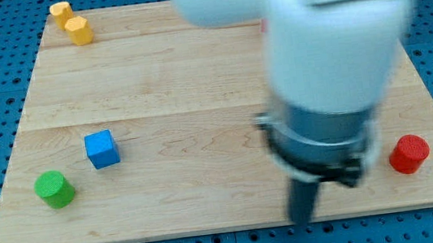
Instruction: Move the red circle below the red star
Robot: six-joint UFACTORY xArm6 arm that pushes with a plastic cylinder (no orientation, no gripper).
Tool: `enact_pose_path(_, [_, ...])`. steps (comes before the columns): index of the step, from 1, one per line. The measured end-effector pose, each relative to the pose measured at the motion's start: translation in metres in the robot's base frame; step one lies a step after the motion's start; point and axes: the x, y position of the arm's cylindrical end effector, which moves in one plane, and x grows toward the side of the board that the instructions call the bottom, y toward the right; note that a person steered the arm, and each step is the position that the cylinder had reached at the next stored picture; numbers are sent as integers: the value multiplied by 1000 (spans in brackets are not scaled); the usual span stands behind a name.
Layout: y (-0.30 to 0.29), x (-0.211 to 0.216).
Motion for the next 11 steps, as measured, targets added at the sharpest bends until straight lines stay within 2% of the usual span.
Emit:
enact_pose_path(1, [100, -14])
enact_pose_path(2, [130, -31])
enact_pose_path(3, [94, -92])
enact_pose_path(4, [89, -137])
enact_pose_path(6, [116, -98])
enact_pose_path(7, [137, -170])
enact_pose_path(8, [42, -240])
enact_pose_path(9, [-57, -331])
enact_pose_path(10, [12, -289])
enact_pose_path(11, [-37, -289])
